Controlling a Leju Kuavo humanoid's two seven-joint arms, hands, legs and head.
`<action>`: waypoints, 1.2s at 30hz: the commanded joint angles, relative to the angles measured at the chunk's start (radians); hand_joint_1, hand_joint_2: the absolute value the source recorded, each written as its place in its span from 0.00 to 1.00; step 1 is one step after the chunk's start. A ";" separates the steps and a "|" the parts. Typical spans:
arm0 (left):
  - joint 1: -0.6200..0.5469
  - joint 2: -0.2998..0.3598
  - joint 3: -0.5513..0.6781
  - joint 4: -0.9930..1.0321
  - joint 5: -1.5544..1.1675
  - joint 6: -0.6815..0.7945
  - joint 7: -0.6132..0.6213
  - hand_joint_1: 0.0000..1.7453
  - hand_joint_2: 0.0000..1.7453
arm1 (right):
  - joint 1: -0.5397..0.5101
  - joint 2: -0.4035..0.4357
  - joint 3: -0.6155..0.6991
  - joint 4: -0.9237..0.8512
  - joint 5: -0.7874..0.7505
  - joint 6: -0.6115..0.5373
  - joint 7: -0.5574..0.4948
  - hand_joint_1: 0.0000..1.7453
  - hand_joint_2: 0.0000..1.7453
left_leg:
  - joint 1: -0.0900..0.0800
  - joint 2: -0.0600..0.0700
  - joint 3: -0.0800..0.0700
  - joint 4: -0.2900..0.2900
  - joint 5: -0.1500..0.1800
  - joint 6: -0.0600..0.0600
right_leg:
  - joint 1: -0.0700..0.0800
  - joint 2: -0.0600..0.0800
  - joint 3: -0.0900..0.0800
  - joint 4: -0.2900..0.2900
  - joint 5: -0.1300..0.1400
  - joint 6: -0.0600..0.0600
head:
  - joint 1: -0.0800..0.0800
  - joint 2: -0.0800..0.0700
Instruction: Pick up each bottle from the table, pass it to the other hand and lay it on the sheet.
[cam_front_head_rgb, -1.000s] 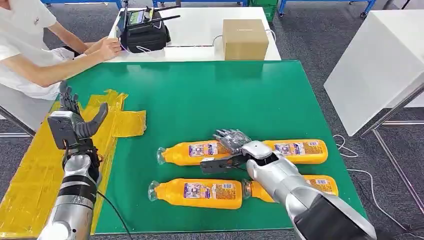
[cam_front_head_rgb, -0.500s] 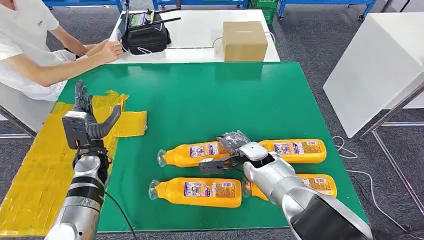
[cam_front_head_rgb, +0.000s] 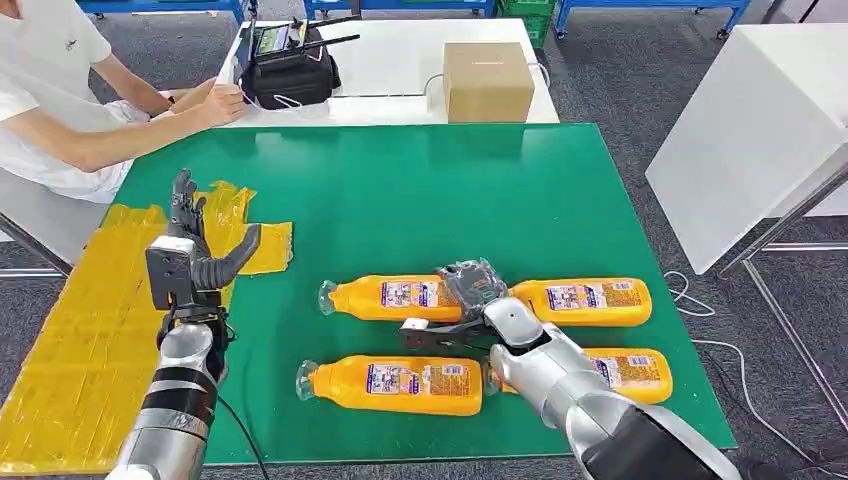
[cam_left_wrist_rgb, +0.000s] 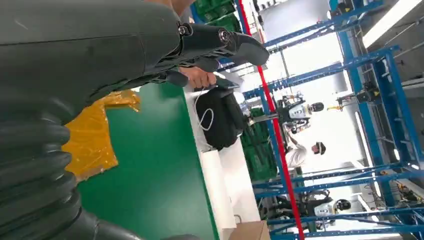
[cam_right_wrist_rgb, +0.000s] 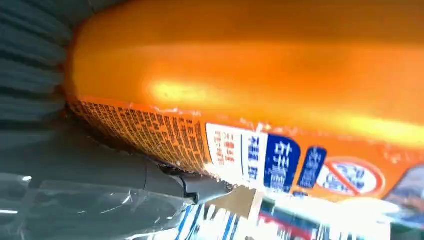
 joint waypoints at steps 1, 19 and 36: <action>0.054 -0.017 -0.051 -0.053 -0.006 -0.018 0.001 0.00 1.00 | 0.095 -0.018 -0.268 -0.127 0.006 -0.315 -0.084 1.00 1.00 | 0.000 -0.001 -0.001 0.000 -0.001 0.000 | 0.000 -0.001 0.000 -0.001 -0.001 0.000 | 0.000 0.000; 0.094 -0.030 -0.165 -0.147 0.004 -0.091 0.018 0.00 1.00 | 0.258 0.072 -0.721 -0.467 -0.073 -0.315 -0.409 1.00 1.00 | 0.001 -0.004 -0.010 0.000 0.000 -0.001 | 0.001 -0.003 -0.008 0.000 -0.001 -0.001 | 0.000 0.000; -0.078 -0.026 -0.394 -0.001 0.185 -0.475 0.080 0.00 1.00 | 0.226 0.163 -0.700 -0.455 -0.389 -0.256 -0.607 1.00 1.00 | 0.000 -0.002 -0.011 0.001 0.000 -0.001 | 0.001 -0.002 -0.010 0.000 0.000 -0.001 | 0.000 0.000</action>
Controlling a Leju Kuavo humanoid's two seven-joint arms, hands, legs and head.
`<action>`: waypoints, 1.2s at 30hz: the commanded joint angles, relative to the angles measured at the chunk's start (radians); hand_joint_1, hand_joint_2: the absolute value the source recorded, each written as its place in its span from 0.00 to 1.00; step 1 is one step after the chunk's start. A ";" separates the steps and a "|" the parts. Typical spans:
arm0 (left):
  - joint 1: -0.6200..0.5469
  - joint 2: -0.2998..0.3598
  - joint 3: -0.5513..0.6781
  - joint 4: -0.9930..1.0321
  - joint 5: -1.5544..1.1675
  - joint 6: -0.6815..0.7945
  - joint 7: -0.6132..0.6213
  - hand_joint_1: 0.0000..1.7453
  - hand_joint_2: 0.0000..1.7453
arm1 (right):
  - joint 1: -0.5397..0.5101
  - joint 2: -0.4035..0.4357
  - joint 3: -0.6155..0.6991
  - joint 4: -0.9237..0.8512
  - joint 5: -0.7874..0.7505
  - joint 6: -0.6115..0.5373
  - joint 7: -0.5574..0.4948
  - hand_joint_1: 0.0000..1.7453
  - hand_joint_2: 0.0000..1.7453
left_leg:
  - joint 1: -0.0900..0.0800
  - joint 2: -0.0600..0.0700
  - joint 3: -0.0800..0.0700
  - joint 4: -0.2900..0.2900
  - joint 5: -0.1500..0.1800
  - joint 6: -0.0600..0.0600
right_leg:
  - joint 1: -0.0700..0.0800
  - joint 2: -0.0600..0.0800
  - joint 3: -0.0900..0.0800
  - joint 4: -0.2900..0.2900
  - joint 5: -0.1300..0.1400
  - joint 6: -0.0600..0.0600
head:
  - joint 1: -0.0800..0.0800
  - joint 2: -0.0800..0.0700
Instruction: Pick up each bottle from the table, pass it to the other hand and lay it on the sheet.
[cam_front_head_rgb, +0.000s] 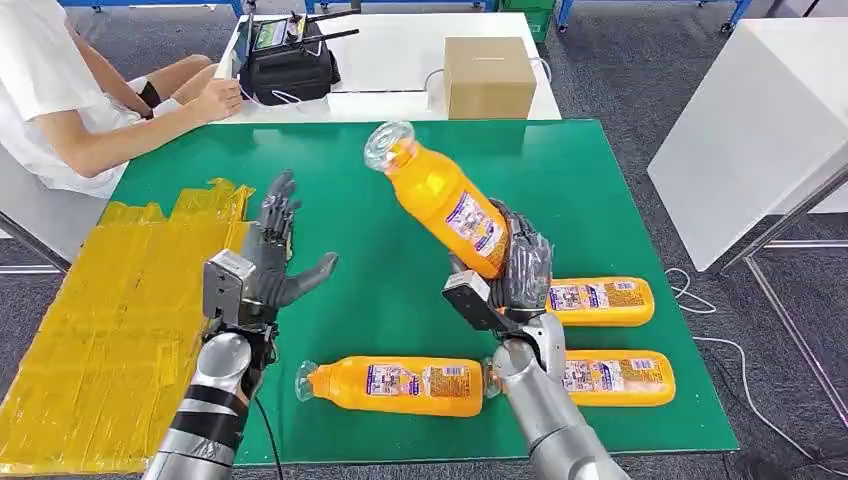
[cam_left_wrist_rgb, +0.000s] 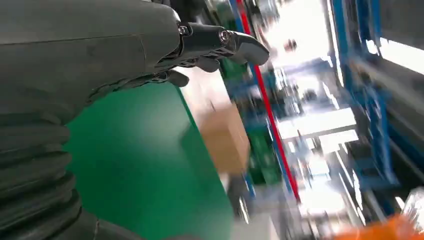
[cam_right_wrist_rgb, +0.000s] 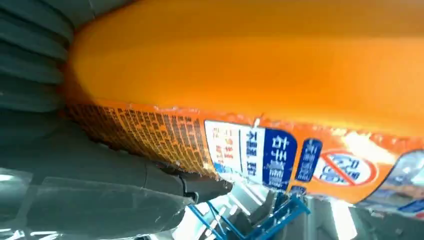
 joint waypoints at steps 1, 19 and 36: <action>-0.137 0.012 -0.158 0.142 0.149 -0.218 0.006 0.00 1.00 | -0.079 0.049 0.035 0.103 -0.041 0.028 -0.027 1.00 1.00 | 0.001 0.001 0.002 0.001 -0.001 -0.001 | 0.001 -0.001 0.002 0.000 0.000 -0.001 | 0.000 0.000; -0.184 0.003 -0.227 0.208 0.219 -0.235 0.006 0.00 1.00 | -0.158 0.081 0.413 0.335 -0.108 -0.004 0.059 1.00 1.00 | 0.001 0.002 0.002 0.000 -0.001 -0.001 | 0.001 0.001 0.002 0.000 0.000 -0.001 | 0.000 0.000; -0.253 -0.021 -0.160 0.321 0.274 -0.218 -0.005 1.00 1.00 | -0.132 0.081 0.927 0.434 -0.097 0.142 0.237 1.00 1.00 | 0.002 -0.003 0.002 0.000 -0.001 -0.001 | 0.002 -0.005 0.004 -0.001 -0.002 -0.001 | 0.000 0.000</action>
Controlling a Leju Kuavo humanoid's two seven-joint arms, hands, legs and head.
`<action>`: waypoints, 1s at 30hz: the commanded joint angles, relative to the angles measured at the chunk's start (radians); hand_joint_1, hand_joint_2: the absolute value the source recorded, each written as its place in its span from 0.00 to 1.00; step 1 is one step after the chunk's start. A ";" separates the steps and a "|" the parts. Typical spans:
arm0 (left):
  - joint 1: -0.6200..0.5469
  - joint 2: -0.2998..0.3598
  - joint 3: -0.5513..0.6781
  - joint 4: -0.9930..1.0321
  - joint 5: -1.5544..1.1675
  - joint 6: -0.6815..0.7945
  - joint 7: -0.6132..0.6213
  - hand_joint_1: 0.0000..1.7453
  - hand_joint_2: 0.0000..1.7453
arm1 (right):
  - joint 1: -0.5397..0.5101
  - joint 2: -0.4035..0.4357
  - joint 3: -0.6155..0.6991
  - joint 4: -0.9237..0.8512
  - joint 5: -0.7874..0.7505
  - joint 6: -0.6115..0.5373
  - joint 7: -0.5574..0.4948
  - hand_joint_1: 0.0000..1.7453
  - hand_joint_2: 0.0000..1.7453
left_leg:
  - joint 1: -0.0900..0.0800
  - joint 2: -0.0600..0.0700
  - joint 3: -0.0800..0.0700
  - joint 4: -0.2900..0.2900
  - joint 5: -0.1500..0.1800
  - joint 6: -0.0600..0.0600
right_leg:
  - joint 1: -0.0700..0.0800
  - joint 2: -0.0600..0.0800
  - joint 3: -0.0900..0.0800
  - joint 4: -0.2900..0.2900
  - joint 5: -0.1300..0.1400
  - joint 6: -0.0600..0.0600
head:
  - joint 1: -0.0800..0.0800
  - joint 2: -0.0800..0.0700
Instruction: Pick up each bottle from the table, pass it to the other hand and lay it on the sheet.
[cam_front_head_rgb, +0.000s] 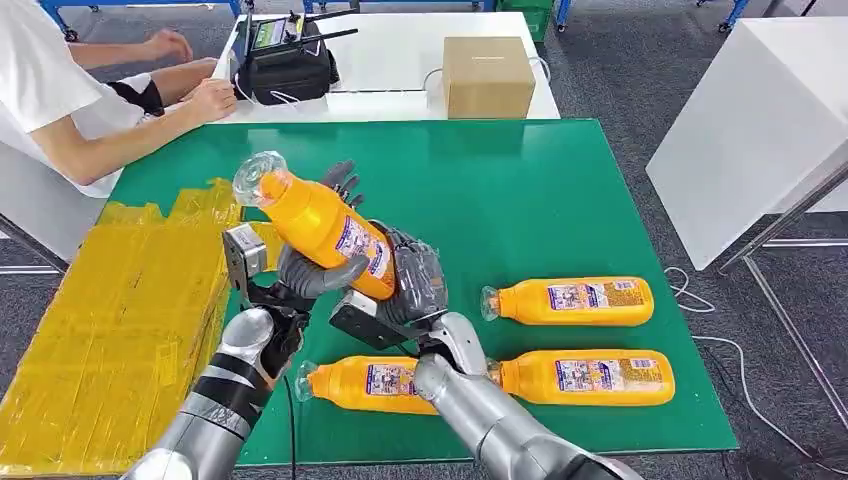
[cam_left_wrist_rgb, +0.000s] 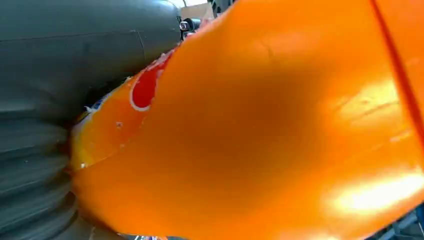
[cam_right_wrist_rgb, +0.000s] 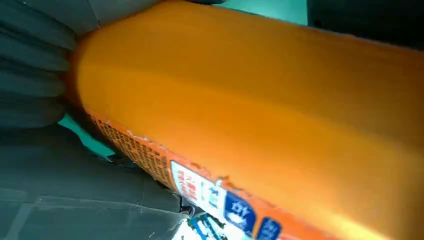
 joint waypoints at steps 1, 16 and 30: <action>-0.125 -0.029 -0.008 0.123 0.015 0.021 0.007 1.00 1.00 | 0.009 -0.012 0.307 0.123 0.021 0.068 -0.009 1.00 1.00 | 0.002 -0.004 0.001 0.000 0.000 -0.001 | 0.002 -0.005 0.003 -0.001 -0.001 -0.001 | 0.000 0.000; -0.113 -0.030 0.048 0.107 0.051 0.041 0.013 1.00 1.00 | 0.000 -0.012 0.264 0.129 -0.007 0.046 -0.038 1.00 1.00 | 0.002 -0.004 0.001 0.001 -0.001 -0.001 | 0.002 -0.004 0.003 -0.001 -0.001 -0.001 | 0.000 0.000; 0.012 -0.035 0.194 -0.097 -0.132 0.521 -0.027 1.00 1.00 | 0.208 -0.061 -0.167 -0.381 -0.030 0.014 -0.217 0.00 0.00 | 0.002 -0.001 0.001 0.001 -0.002 -0.001 | 0.003 -0.001 0.002 -0.001 -0.001 -0.001 | 0.000 0.000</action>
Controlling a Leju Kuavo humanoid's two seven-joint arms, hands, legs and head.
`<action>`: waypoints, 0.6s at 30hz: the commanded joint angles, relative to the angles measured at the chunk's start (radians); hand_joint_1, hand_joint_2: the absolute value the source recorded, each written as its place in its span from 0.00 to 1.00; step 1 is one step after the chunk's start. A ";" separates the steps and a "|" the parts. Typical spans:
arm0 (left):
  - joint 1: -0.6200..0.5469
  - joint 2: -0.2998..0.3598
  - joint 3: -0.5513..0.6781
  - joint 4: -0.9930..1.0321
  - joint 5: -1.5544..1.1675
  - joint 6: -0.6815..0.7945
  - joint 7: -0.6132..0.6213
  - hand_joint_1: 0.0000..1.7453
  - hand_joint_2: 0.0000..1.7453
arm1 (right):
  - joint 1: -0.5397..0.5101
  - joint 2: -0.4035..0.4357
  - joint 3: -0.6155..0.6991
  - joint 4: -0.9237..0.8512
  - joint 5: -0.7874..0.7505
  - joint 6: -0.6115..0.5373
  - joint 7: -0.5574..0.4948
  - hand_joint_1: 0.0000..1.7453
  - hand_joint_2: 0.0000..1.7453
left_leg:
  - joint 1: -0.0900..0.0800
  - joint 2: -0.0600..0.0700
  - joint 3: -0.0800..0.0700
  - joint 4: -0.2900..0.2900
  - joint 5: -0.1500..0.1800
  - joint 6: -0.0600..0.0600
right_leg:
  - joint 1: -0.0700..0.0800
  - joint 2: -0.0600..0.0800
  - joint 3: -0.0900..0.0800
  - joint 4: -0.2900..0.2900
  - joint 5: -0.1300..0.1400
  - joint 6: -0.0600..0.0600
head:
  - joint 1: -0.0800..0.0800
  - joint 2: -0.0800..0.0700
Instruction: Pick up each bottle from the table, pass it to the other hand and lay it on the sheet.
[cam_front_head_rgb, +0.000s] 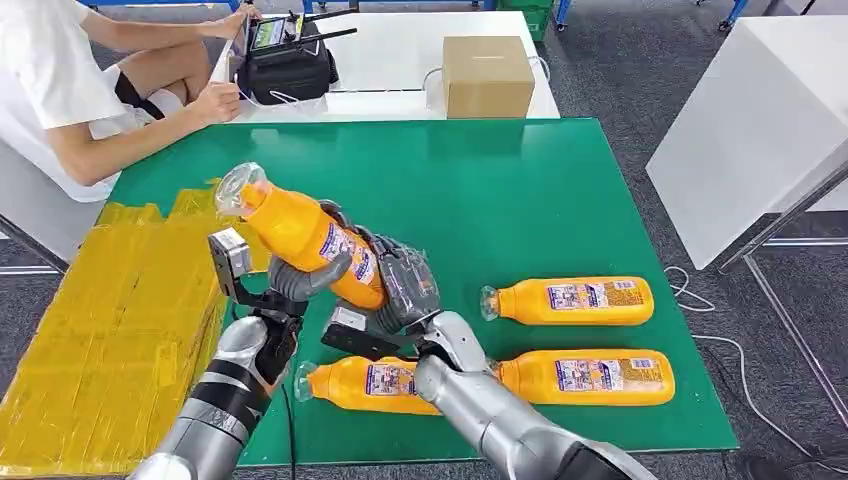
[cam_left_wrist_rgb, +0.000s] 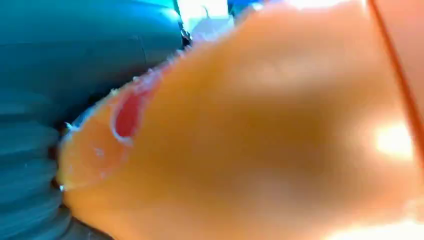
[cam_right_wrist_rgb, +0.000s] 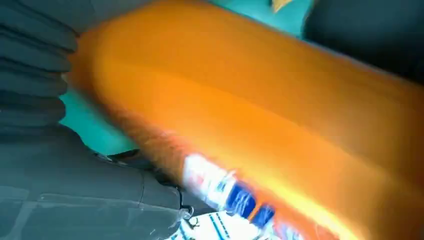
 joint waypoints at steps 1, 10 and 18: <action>0.007 -0.014 0.118 -0.156 -0.226 0.476 -0.013 1.00 1.00 | 0.291 -0.057 -0.303 -0.568 0.032 0.068 -0.135 0.00 0.00 | 0.003 -0.001 0.002 0.001 -0.003 -0.001 | 0.003 -0.002 0.004 0.000 -0.002 -0.001 | -0.002 0.000; -0.081 0.017 0.272 -0.056 -0.815 0.907 0.055 1.00 1.00 | 0.430 -0.096 -0.354 -1.003 -0.033 0.106 -0.194 0.00 0.00 | 0.002 -0.007 -0.002 0.002 -0.001 -0.001 | 0.002 -0.008 0.000 0.001 -0.002 -0.001 | 0.000 0.000; -0.159 0.010 0.629 -0.035 -1.543 0.907 0.174 1.00 1.00 | 0.454 -0.117 -0.336 -1.143 -0.089 0.064 -0.235 0.00 1.00 | 0.001 0.000 -0.001 0.000 -0.001 -0.002 | 0.001 -0.001 -0.001 0.000 0.000 -0.001 | 0.000 0.000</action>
